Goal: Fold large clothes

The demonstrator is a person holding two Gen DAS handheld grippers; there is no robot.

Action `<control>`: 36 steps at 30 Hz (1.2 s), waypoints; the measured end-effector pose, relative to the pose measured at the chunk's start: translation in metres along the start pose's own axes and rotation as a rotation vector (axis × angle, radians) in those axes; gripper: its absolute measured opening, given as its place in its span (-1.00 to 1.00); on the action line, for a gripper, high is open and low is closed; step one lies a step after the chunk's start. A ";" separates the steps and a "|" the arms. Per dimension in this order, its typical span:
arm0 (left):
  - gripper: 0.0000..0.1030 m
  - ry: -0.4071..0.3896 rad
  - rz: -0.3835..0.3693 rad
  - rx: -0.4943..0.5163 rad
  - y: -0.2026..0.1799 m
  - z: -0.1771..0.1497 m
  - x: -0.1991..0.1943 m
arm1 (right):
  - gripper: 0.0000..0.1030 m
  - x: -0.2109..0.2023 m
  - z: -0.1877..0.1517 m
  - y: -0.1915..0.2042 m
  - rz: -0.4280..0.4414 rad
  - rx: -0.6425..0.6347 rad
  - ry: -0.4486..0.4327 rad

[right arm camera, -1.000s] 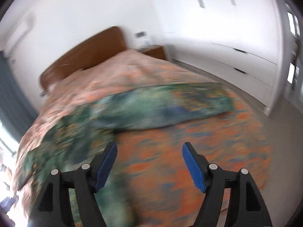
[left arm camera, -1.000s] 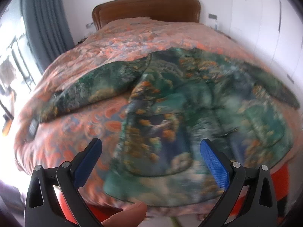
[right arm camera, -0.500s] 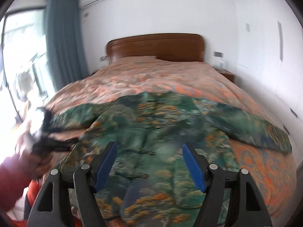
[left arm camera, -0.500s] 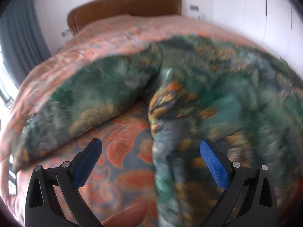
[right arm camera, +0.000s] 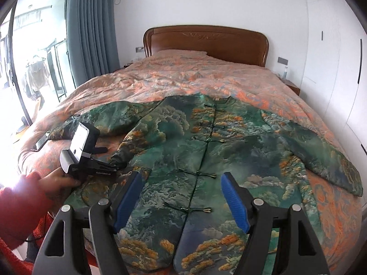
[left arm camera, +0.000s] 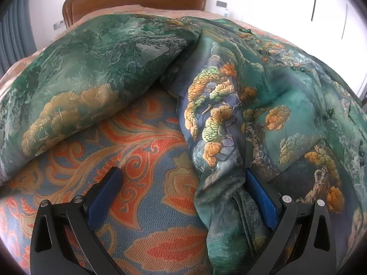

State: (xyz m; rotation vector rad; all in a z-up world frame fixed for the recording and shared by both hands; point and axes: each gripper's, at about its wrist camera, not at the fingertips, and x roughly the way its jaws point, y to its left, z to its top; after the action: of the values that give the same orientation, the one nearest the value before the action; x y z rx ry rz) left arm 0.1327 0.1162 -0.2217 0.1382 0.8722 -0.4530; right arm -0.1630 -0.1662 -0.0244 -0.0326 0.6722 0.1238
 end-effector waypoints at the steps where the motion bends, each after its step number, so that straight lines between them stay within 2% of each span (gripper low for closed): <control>1: 0.99 0.000 -0.004 -0.003 0.000 0.000 0.000 | 0.42 0.004 0.002 0.002 0.002 -0.002 0.005; 11: 0.99 0.003 -0.005 -0.005 -0.001 0.001 0.000 | 0.42 0.014 0.016 0.023 0.006 -0.046 -0.004; 20: 0.99 0.004 -0.007 -0.006 0.001 0.001 0.001 | 0.42 0.018 0.018 0.034 -0.056 -0.057 0.029; 26: 0.99 0.004 -0.008 -0.007 0.001 0.002 0.002 | 0.42 0.031 0.021 0.042 -0.026 -0.031 0.059; 31: 0.99 0.006 -0.010 -0.008 0.002 0.001 0.000 | 0.42 0.034 0.022 0.054 -0.034 -0.082 0.052; 36: 0.99 0.006 -0.011 -0.009 0.002 0.001 0.000 | 0.42 0.046 0.022 0.054 -0.013 -0.050 0.079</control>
State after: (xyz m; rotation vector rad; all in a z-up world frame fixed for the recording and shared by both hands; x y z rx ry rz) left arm 0.1338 0.1175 -0.2211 0.1261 0.8810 -0.4591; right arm -0.1203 -0.1065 -0.0353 -0.0905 0.7480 0.1269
